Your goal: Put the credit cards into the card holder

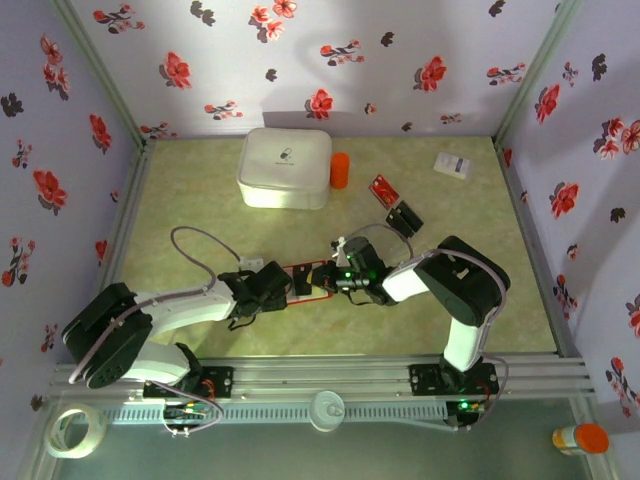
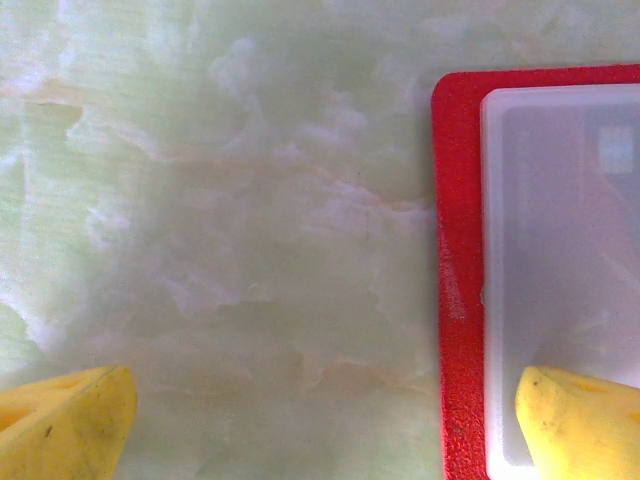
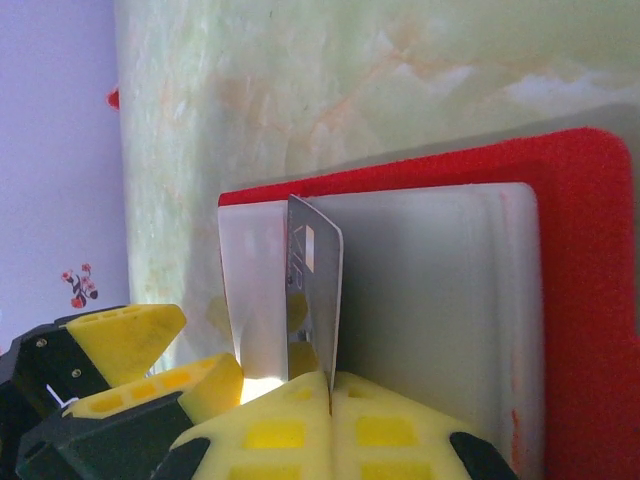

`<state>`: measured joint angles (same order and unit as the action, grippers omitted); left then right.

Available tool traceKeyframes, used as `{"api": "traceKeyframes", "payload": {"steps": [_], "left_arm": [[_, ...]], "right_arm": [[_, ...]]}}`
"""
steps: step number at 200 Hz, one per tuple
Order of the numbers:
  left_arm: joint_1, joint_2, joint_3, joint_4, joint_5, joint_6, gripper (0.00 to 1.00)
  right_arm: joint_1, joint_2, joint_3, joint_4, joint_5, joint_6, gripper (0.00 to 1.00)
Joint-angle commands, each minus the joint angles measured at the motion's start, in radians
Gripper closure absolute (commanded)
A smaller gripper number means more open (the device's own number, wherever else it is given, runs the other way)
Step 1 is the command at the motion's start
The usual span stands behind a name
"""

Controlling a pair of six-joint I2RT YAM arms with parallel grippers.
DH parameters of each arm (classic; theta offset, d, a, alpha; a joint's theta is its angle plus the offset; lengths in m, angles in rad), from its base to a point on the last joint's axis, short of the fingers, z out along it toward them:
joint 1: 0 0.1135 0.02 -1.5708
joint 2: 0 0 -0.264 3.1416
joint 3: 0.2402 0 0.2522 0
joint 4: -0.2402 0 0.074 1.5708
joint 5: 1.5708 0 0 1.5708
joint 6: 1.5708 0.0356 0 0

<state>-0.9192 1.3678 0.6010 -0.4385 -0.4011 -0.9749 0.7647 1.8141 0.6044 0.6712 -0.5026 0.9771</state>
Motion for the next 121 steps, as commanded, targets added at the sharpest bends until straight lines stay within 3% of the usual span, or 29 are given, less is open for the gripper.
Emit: {"api": "traceKeyframes", "payload": {"steps": [1, 121], "left_arm": [[-0.007, 0.008, -0.037, -0.08, -0.008, -0.01, 0.02], [-0.009, 0.01, -0.041, -0.074, -0.008, -0.011, 0.02]], "right_arm": [[0.004, -0.007, 0.003, -0.14, -0.01, -0.051, 1.0], [0.003, -0.024, 0.032, -0.265, -0.033, -0.118, 1.0]]}}
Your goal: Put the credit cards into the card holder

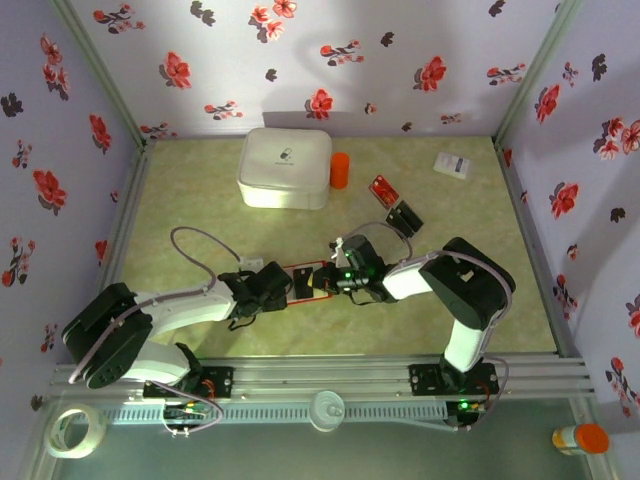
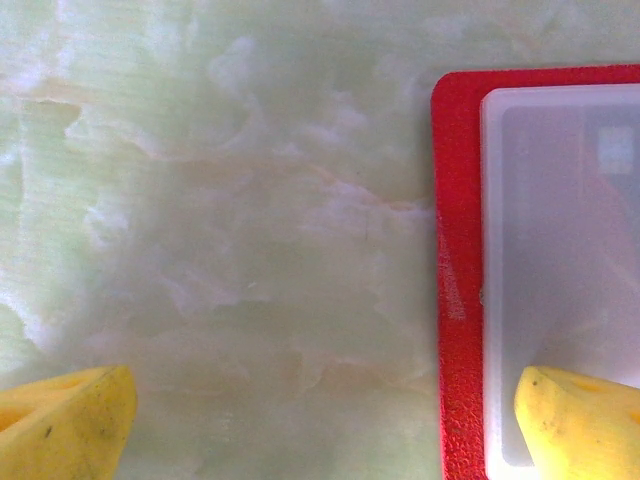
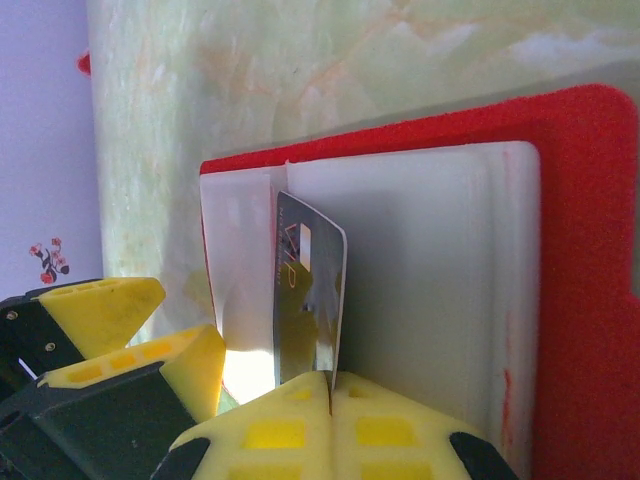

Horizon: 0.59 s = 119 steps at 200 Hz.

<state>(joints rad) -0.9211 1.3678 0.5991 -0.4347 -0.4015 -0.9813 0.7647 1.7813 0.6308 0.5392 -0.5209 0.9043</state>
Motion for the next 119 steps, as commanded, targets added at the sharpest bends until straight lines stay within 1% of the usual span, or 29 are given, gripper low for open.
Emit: {"api": "traceKeyframes", "payload": {"steps": [1, 49, 114, 119], "left_arm": [[-0.007, 0.011, -0.039, -0.077, -0.007, -0.004, 0.02], [-0.009, 0.011, -0.042, -0.072, -0.005, -0.004, 0.02], [-0.008, 0.008, -0.041, -0.066, -0.005, -0.001, 0.02], [-0.009, 0.008, -0.041, -0.064, -0.005, 0.0, 0.02]], "right_arm": [[0.003, 0.009, 0.007, -0.135, -0.015, -0.047, 1.0], [-0.004, 0.036, 0.06, -0.212, -0.049, -0.09, 1.0], [-0.006, 0.081, 0.144, -0.363, -0.084, -0.154, 1.0], [-0.005, 0.077, 0.147, -0.373, -0.084, -0.16, 0.96]]}}
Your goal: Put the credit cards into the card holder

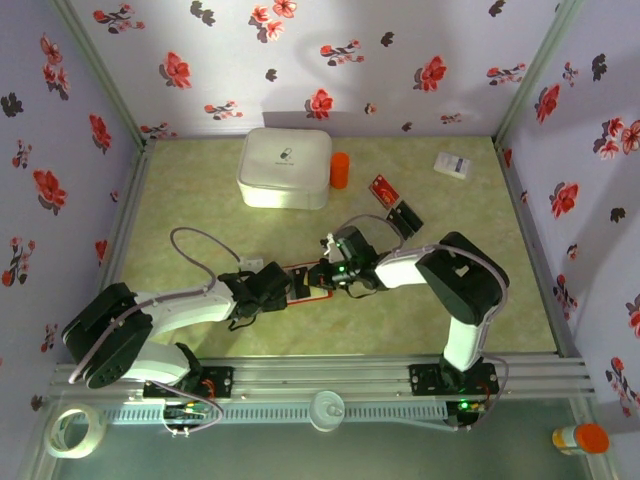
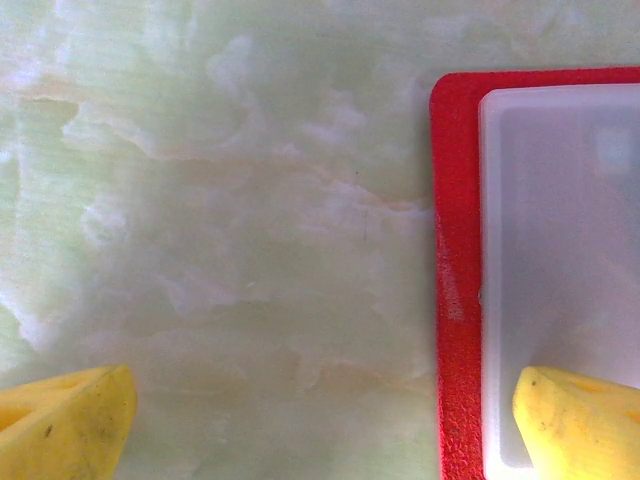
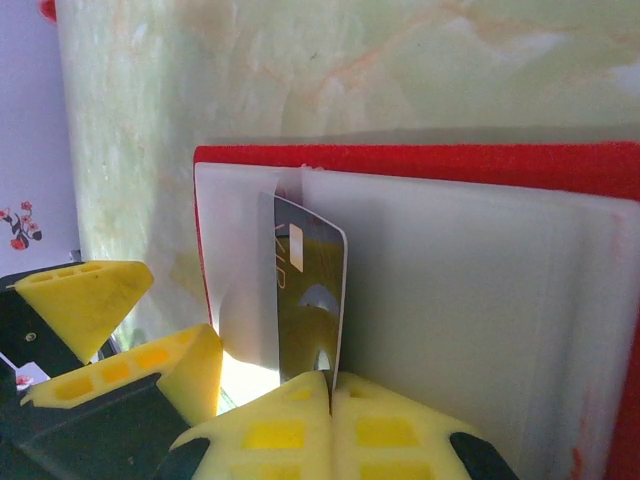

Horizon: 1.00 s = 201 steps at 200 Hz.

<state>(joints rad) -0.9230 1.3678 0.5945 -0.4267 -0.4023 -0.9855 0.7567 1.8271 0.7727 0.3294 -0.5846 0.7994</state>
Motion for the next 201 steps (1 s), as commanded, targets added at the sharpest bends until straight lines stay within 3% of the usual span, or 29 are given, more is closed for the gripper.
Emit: {"api": "traceKeyframes", "payload": {"steps": [1, 26, 45, 80, 126, 201], "left_arm": [[-0.008, 0.008, -0.036, -0.073, -0.004, 0.004, 0.02], [-0.008, 0.008, -0.036, -0.071, -0.005, 0.003, 0.02], [-0.008, 0.008, -0.037, -0.068, -0.004, 0.002, 0.02], [-0.009, 0.008, -0.04, -0.064, -0.004, 0.001, 0.02], [-0.01, -0.002, -0.049, -0.061, -0.004, -0.006, 0.02], [-0.01, -0.001, -0.044, -0.061, -0.004, -0.002, 0.02]], "right_arm": [[0.003, 0.03, 0.005, -0.166, -0.021, -0.056, 0.95], [-0.009, -0.028, 0.024, -0.254, -0.014, -0.097, 0.74], [-0.026, -0.094, 0.057, -0.367, 0.011, -0.156, 0.68], [-0.04, -0.152, 0.134, -0.529, 0.066, -0.237, 0.73], [-0.017, -0.102, 0.207, -0.552, 0.081, -0.239, 0.87], [0.035, 0.025, 0.285, -0.55, 0.133, -0.221, 0.92]]}}
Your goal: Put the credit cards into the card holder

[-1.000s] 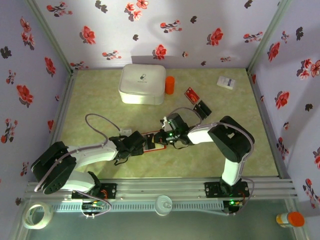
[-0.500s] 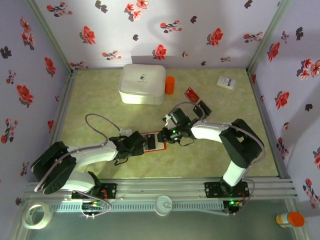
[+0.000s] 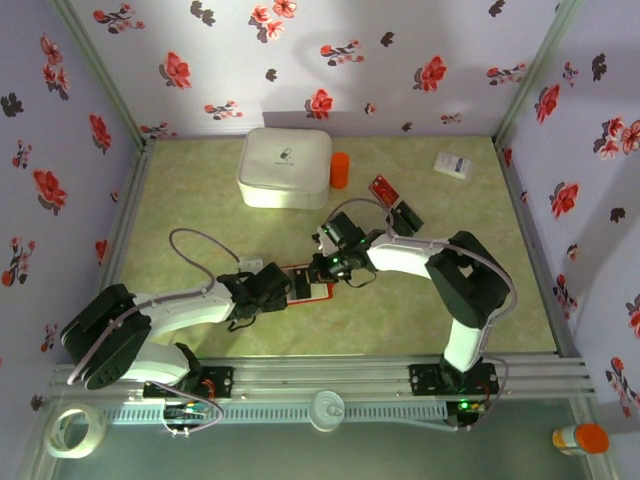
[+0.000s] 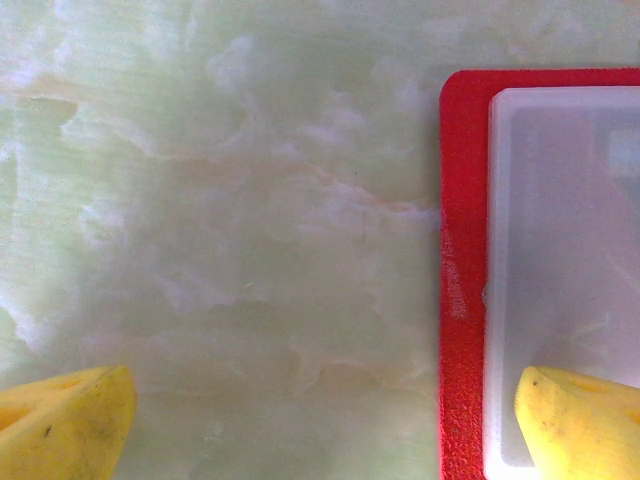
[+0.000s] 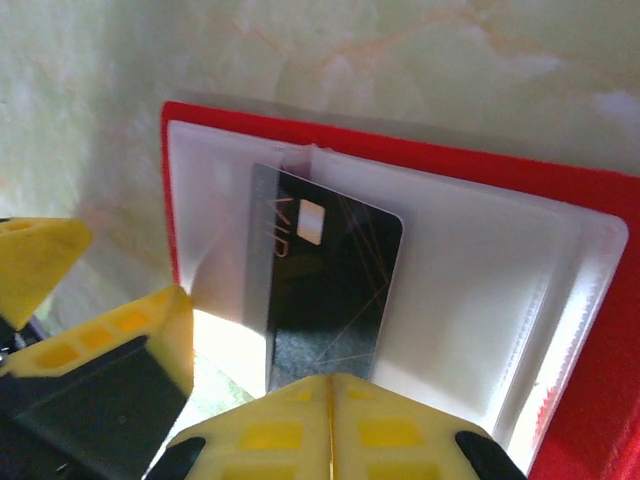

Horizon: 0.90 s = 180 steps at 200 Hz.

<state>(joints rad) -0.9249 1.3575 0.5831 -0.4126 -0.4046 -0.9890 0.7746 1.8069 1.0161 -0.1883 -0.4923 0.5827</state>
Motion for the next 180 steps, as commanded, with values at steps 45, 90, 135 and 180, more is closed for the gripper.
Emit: {"api": "traceKeyframes", "payload": {"steps": [45, 90, 135, 180], "left_arm": [[-0.008, 0.004, -0.037, -0.069, -0.003, 0.001, 0.02], [-0.006, -0.028, -0.024, -0.081, -0.006, 0.003, 0.02], [0.04, -0.114, -0.021, -0.094, -0.007, 0.017, 0.01], [0.092, -0.122, -0.034, -0.071, 0.015, 0.05, 0.01]], "right_arm": [[0.068, 0.105, 0.1, -0.043, 0.048, 0.01, 0.94], [0.097, 0.135, 0.134, -0.045, 0.052, 0.035, 0.94], [0.093, 0.087, 0.149, -0.055, 0.063, 0.038, 0.95], [0.066, 0.015, 0.13, -0.079, 0.113, 0.033, 0.94]]}}
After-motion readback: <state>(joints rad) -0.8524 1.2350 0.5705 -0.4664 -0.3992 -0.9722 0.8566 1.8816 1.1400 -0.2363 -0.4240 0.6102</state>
